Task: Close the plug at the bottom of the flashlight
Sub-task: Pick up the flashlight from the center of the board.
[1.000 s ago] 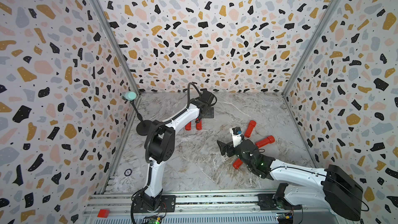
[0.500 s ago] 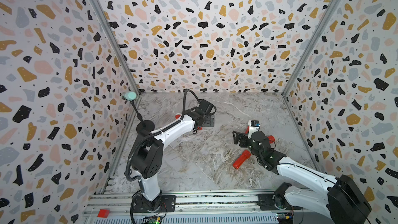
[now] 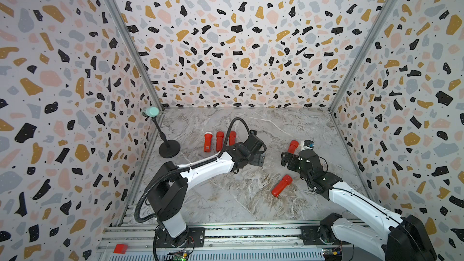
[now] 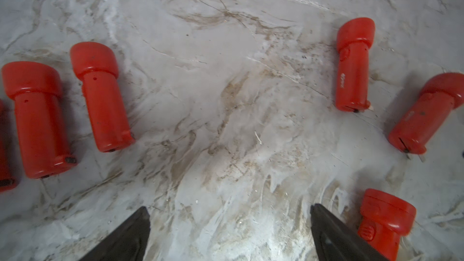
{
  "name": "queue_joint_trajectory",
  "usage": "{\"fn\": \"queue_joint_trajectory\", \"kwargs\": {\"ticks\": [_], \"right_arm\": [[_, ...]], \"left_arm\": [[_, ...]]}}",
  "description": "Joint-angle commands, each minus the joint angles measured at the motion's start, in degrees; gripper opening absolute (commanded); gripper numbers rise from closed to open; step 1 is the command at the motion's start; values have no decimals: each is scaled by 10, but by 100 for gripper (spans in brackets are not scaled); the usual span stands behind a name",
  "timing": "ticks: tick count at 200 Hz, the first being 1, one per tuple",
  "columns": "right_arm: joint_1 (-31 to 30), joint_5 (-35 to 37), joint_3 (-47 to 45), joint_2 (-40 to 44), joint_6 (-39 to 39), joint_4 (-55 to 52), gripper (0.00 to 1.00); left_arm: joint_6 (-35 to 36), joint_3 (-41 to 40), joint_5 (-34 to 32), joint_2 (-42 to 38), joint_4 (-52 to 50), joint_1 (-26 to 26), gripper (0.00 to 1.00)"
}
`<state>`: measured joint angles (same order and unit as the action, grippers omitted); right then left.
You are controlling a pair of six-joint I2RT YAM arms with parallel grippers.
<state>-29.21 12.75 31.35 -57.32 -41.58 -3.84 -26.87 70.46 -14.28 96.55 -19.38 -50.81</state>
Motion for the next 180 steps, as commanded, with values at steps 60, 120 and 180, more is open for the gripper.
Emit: {"fn": "queue_joint_trajectory", "kwargs": {"ticks": [60,120,180], "right_arm": [[34,-58,58,130,-31,-308,99],[41,-170,49,152,-19,-383,99],[40,-185,45,187,-27,-409,99]], "left_arm": [[24,-20,-7,10,47,-69,100],[32,2,-13,44,35,-128,100],[41,19,1,82,32,-178,100]]}}
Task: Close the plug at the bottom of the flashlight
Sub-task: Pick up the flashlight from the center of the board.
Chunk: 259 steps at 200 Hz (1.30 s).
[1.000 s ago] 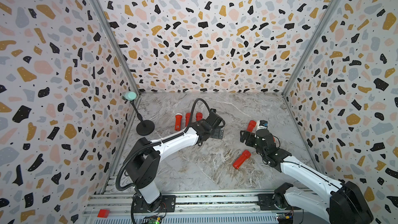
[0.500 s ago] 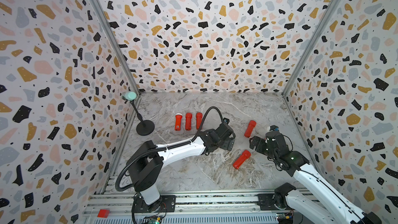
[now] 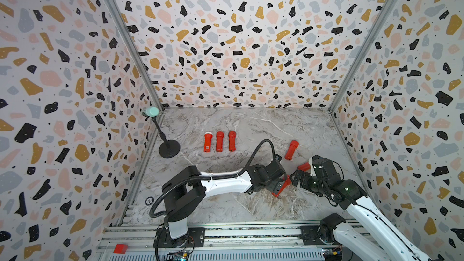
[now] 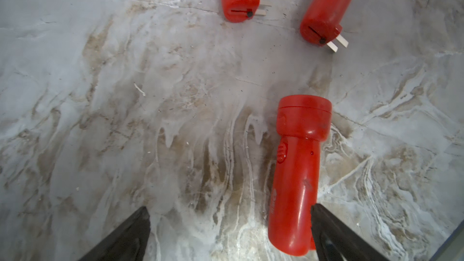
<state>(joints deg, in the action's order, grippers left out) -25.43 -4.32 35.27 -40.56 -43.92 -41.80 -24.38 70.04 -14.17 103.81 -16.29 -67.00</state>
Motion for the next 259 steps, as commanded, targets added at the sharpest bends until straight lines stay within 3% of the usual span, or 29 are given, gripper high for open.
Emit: {"fn": "queue_joint_trajectory", "kwargs": {"ticks": [1,76,259], "right_arm": [[2,-14,6,19,-4,-30,99],[3,-21,29,32,7,-76,99],[2,-29,45,67,28,-91,99]], "left_arm": [[16,23,1,10,2,-16,100],[22,52,39,57,1,-24,93],[45,132,37,142,-66,-31,73]]}}
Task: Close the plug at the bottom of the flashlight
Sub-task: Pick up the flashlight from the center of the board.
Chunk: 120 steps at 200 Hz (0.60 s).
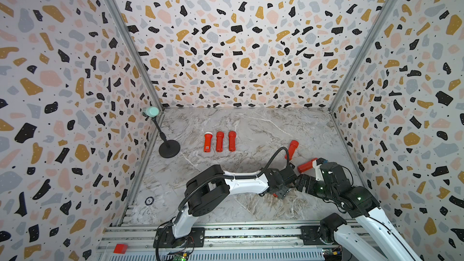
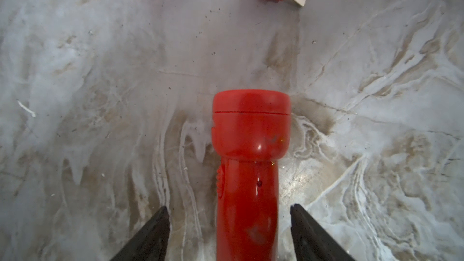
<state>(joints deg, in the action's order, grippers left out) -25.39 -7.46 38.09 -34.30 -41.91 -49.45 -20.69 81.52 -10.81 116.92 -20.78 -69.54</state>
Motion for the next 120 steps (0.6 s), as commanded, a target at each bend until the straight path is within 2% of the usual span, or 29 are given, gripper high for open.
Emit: {"fn": "queue_joint_trajectory", "kwargs": {"ticks": [1,120], "right_arm": [[2,2,16,5,8,-14,99],[2,4,8,20,7,-21,99]], "left_arm": [[8,17,4,11,-23,-6,73],[6,66,-20,50,-98,-10,65]]}}
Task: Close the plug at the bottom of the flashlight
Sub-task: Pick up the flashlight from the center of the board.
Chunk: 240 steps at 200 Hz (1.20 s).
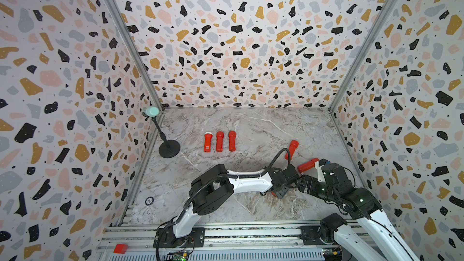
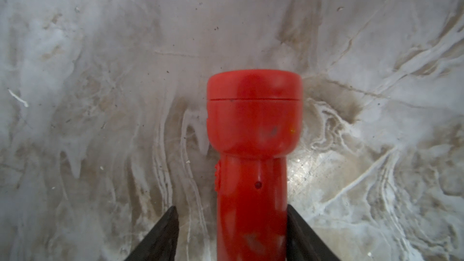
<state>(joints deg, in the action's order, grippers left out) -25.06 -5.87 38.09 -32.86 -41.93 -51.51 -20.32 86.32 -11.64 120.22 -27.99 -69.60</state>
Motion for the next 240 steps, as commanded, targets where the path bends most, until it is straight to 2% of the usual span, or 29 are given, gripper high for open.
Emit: {"fn": "queue_joint_trajectory", "kwargs": {"ticks": [1,44,92,240], "right_arm": [[-1,-11,8,5,7,-1,99],[-1,-8,7,6,8,0,99],[-2,-8,3,9,9,3,99],[-1,-7,0,14,9,3,99]], "left_arm": [[2,18,-11,17,-26,-9,65],[0,29,3,24,-35,-13,65],[0,39,7,29,-47,-16,59],[-25,97,21,49,-110,-19,61]]}}
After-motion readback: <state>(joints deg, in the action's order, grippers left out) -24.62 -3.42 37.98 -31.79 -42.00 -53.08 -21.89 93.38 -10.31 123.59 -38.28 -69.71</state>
